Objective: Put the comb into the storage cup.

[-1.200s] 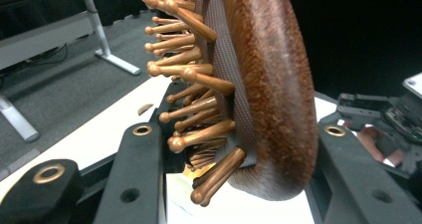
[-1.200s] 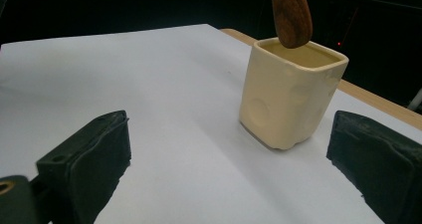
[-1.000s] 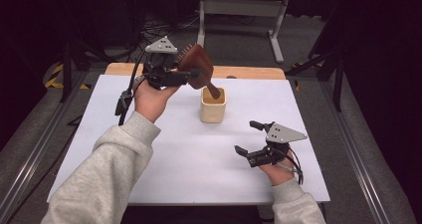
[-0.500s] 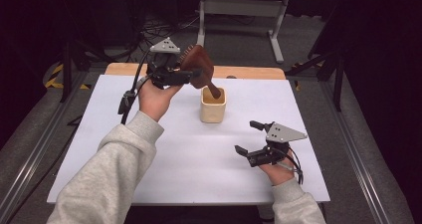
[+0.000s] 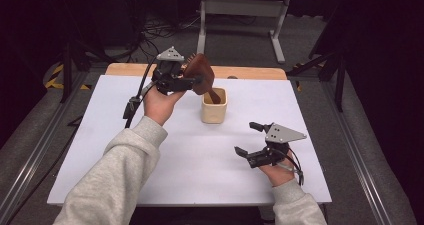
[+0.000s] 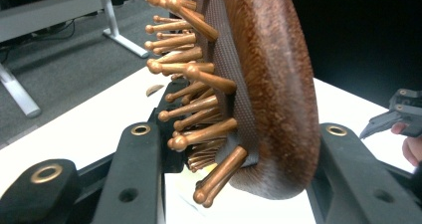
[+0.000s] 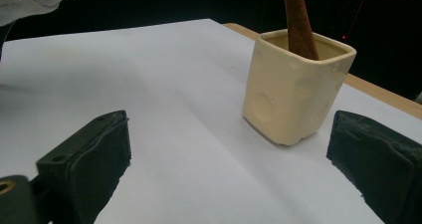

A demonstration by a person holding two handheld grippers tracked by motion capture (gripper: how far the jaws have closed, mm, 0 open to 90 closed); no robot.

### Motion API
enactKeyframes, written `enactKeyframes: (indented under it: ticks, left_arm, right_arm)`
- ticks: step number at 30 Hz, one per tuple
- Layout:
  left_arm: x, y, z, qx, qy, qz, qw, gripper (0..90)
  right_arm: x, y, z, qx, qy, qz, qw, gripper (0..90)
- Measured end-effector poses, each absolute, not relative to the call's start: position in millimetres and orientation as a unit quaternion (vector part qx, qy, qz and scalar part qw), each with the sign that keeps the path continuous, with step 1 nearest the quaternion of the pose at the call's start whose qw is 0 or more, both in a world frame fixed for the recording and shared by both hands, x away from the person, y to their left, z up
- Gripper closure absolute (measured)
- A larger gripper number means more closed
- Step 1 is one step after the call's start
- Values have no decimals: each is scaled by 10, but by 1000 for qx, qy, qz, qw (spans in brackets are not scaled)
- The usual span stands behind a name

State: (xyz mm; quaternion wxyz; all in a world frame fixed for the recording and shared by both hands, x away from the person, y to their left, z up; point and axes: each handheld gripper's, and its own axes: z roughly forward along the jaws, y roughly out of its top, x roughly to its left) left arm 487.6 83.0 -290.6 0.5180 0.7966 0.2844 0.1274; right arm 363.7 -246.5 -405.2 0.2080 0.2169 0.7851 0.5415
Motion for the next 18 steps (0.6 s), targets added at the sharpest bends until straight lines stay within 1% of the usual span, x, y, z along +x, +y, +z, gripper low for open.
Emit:
enactKeyframes:
  ticks: [18]
  left_arm:
    - [4931,752,-3132,798,295,112,513,570]
  right_arm:
    - [3647,-2457,-4064,216,788,541,199,39]
